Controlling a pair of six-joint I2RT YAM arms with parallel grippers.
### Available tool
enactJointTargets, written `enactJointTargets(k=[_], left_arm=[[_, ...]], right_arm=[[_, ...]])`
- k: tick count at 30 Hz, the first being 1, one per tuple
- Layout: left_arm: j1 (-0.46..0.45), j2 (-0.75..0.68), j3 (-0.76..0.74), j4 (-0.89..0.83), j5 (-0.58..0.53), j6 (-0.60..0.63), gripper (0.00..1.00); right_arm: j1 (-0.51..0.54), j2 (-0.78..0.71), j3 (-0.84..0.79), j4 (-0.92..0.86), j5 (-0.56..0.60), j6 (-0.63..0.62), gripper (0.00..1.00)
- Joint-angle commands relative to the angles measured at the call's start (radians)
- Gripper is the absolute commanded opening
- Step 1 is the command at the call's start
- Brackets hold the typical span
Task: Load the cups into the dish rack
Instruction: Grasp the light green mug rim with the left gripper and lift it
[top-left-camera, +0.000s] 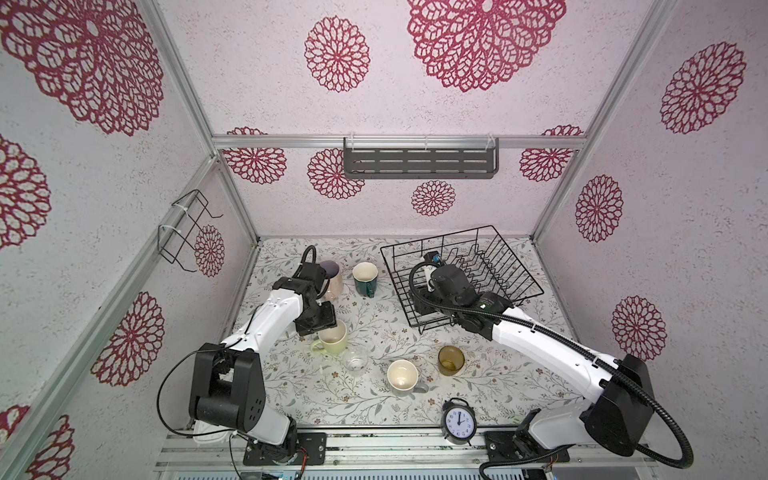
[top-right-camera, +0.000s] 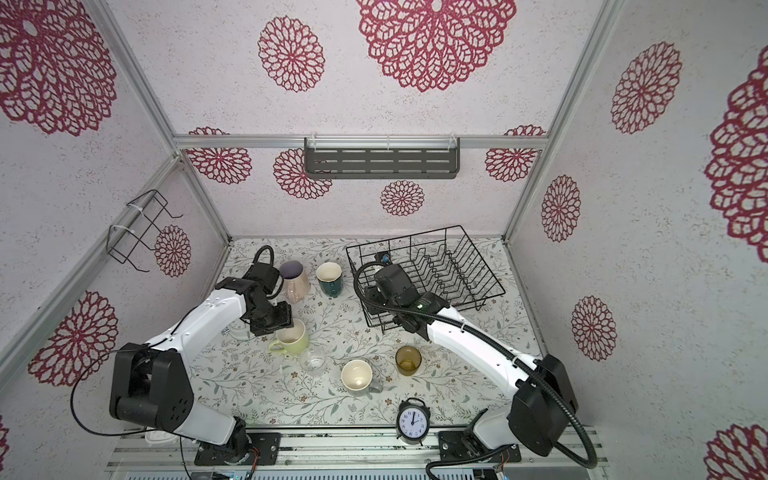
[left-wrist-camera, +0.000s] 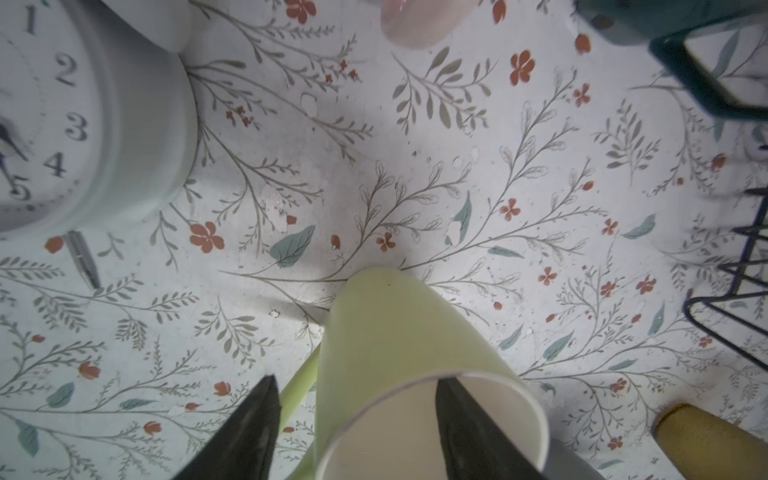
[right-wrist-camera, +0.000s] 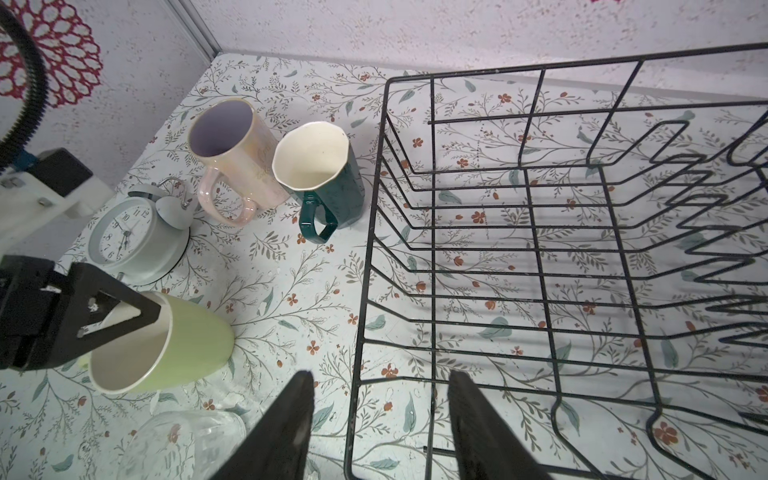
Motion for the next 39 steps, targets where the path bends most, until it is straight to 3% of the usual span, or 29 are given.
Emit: enactJointTargets(k=[1,8,16,19,24,30,39], left_arm=[[-0.015,0.032,0.015,0.016,0.009,0.028,0.58],[-0.042,0.06,-0.013,-0.013,-0.023,-0.002,0.48],[-0.059,0.028,-0.025,0.006,0.0,-0.004,0.07],[-0.074,0.006,-0.001,-0.017,0.021,0.008,0.0],[-0.076,-0.075,0.043,-0.038,0.046,0.001,0.0],[-0.074,-0.196,0.084,0.073,0.239,-0.049,0.0],[-0.075,-0.245,0.091,0.374,0.697,-0.147,0.0]], right_arm=[[-0.006,-0.063,-0.012,0.035,0.013,-0.009,0.56],[-0.006,-0.098,-0.048,0.046,0.027,0.004,0.56],[-0.006,-0.102,-0.069,0.072,0.024,0.016,0.56],[-0.006,-0.099,-0.073,0.079,0.01,0.016,0.57],[-0.009,-0.103,-0.09,0.12,-0.061,0.019,0.62],[-0.012,-0.165,-0.157,0.291,-0.177,0.013,0.81],[-0.013,-0.344,-0.458,0.847,-0.481,-0.108,0.82]])
